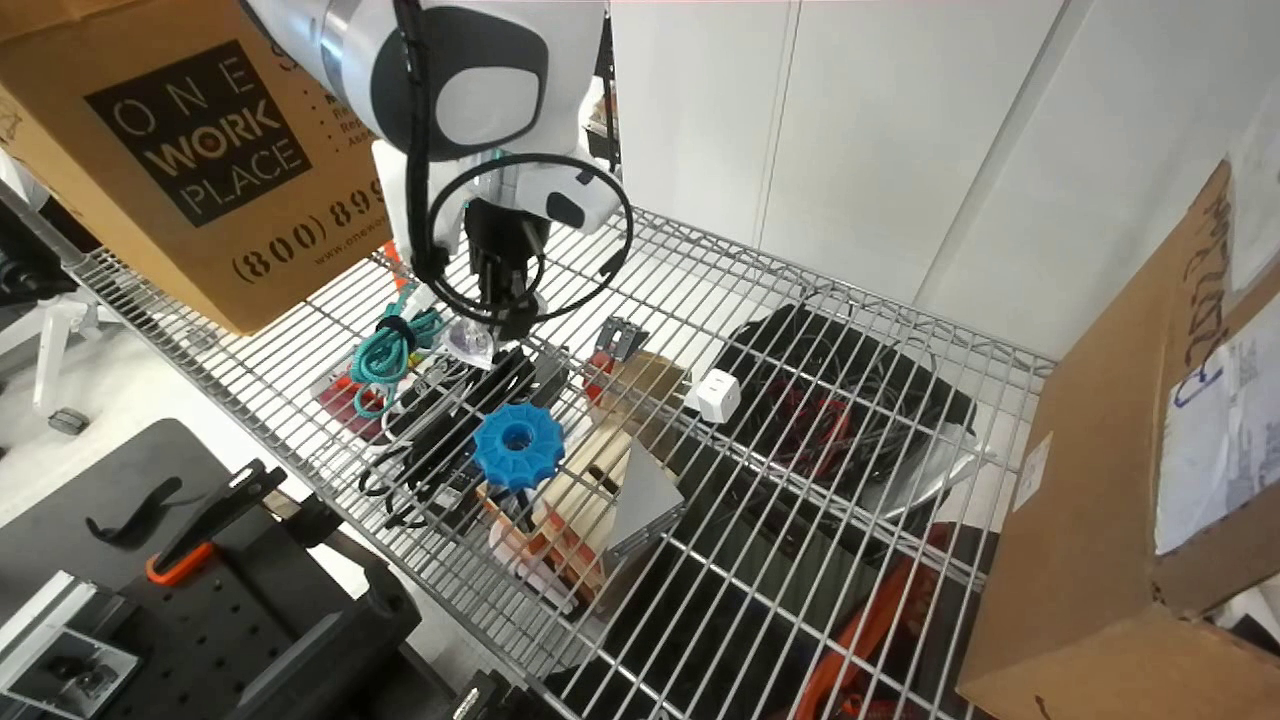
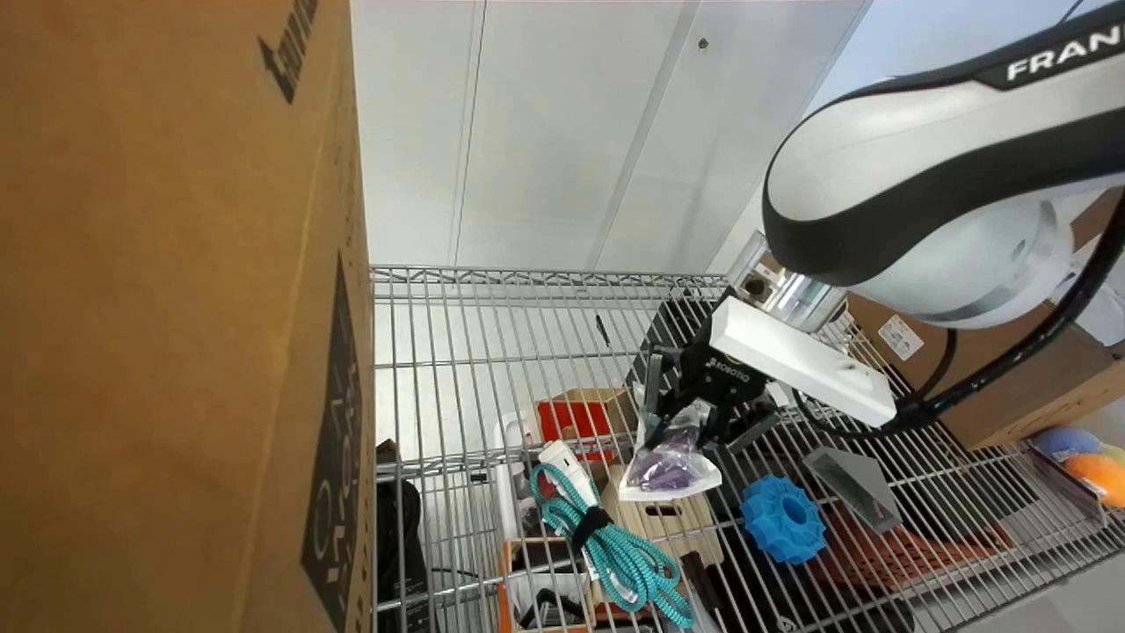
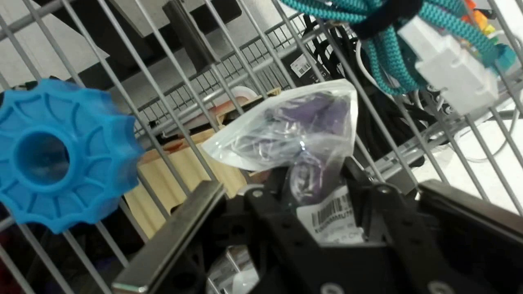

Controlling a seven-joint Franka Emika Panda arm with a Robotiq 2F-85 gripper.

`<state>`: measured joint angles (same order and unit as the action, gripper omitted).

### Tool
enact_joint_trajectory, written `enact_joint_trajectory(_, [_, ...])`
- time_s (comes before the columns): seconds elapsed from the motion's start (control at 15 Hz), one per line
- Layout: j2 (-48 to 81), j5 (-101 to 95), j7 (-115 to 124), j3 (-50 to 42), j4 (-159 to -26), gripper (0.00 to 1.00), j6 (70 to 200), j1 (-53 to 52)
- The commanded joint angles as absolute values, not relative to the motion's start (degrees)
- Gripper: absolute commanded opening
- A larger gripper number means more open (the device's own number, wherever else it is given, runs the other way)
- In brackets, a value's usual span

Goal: Move the plastic to the right

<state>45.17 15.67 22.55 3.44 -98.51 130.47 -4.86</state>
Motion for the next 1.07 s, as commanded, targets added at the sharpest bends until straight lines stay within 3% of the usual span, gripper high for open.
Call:
enact_joint_trajectory(0.0, [38.07, 18.37, 24.31, 3.72, -109.4, 0.12, 135.71, -6.4])
enact_joint_trajectory(0.6, [36.02, 17.31, 29.79, 3.11, -115.2, 0.12, 137.22, -10.76])
enact_joint_trajectory(1.0, [35.12, 11.64, 29.23, 1.31, -115.61, 0.12, 131.41, -12.08])
